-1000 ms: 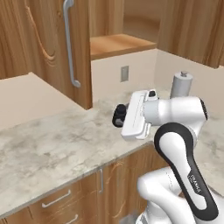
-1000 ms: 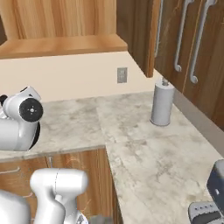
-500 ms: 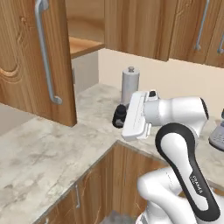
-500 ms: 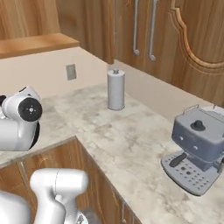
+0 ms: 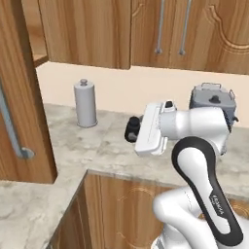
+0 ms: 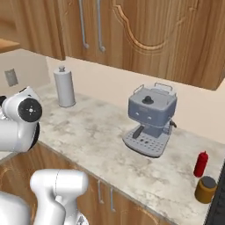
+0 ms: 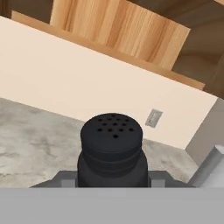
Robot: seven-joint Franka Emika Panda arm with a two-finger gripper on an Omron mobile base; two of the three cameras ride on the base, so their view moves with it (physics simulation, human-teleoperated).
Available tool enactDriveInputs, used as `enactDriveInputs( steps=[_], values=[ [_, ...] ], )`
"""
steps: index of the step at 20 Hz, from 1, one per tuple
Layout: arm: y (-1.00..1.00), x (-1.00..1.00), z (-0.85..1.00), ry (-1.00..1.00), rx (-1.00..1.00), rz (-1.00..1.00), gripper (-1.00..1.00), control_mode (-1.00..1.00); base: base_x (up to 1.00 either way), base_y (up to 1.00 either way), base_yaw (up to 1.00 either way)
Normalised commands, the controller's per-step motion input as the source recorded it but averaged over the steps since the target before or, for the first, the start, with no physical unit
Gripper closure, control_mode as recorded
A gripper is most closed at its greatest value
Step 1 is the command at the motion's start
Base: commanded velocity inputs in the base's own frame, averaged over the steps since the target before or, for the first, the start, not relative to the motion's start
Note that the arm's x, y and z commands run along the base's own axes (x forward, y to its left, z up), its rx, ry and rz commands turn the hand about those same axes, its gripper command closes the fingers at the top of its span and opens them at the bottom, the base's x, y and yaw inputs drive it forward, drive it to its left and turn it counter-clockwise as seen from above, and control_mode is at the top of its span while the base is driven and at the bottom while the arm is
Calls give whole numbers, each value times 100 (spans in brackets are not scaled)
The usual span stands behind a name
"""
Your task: Collect the turmeric, ketchup, and shaker from the cabinet and place them next to the stove.
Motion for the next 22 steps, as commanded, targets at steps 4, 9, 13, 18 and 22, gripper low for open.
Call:
enactDriveInputs(
  steps=[4, 9, 13, 18, 22],
  values=[
    [0, 0, 0, 0, 0, 0, 100, 100, 0, -96, -44],
    [0, 0, 0, 0, 0, 0, 100, 100, 0, -100, -36],
    [0, 0, 0, 0, 0, 0, 100, 100, 8, -100, -31],
    [0, 0, 0, 0, 0, 0, 100, 100, 20, -100, -27],
    [0, 0, 0, 0, 0, 0, 100, 100, -4, -89, -31]
  ],
)
